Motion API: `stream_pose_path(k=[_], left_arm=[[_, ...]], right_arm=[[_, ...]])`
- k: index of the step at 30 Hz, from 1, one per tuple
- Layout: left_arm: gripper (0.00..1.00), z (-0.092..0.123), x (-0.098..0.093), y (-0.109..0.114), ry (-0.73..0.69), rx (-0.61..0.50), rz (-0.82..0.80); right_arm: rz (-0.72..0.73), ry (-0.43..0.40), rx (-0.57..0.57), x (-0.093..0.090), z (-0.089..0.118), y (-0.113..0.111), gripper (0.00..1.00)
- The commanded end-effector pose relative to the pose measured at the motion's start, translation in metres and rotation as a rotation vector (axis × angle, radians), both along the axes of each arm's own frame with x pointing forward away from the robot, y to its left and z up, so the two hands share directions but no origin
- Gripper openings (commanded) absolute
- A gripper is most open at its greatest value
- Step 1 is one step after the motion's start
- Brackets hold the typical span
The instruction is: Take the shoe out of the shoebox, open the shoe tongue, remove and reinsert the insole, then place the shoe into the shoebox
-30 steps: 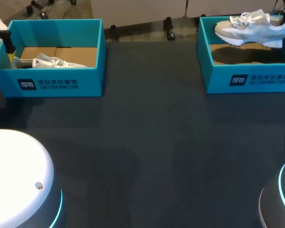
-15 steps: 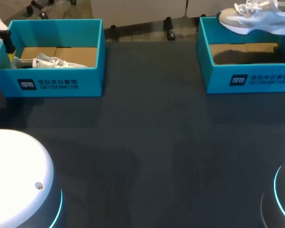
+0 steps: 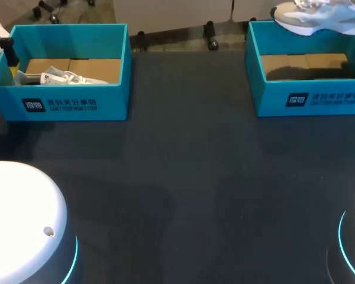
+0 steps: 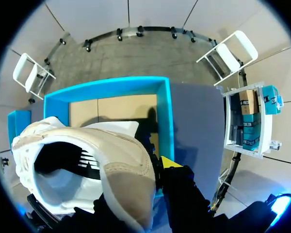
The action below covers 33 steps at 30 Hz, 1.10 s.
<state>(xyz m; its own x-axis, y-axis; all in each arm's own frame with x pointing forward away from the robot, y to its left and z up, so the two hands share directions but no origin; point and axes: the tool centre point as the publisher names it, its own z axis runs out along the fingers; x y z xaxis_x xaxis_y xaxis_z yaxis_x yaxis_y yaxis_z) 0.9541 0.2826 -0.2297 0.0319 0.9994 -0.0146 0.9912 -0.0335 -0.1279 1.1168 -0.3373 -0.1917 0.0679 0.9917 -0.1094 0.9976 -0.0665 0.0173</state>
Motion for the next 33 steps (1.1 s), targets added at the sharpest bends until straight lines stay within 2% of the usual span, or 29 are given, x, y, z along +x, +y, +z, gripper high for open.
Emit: stream_pose_path(k=[1, 16, 24, 28, 33], left_arm=[[1.0, 0.0, -0.001, 0.0, -0.003, 0.001, -0.001], [1.0, 0.0, -0.001, 0.0, -0.003, 0.001, -0.001], [1.0, 0.0, -0.001, 0.0, -0.003, 0.001, -0.001], [1.0, 0.0, -0.001, 0.0, -0.003, 0.001, -0.001], [1.0, 0.0, -0.001, 0.0, -0.003, 0.001, -0.001]], right_arm=[[-0.001, 0.002, 0.001, 0.001, 0.002, 0.0, 0.0], [-0.001, 0.002, 0.001, 0.001, 0.002, 0.0, 0.0], [-0.06, -0.029, 0.013, -0.028, 0.004, 0.025, 0.0], [-0.08, 0.018, -0.023, -0.043, 0.012, 0.038, 0.0], [-0.085, 0.009, -0.035, -0.059, 0.02, 0.06, 0.0]])
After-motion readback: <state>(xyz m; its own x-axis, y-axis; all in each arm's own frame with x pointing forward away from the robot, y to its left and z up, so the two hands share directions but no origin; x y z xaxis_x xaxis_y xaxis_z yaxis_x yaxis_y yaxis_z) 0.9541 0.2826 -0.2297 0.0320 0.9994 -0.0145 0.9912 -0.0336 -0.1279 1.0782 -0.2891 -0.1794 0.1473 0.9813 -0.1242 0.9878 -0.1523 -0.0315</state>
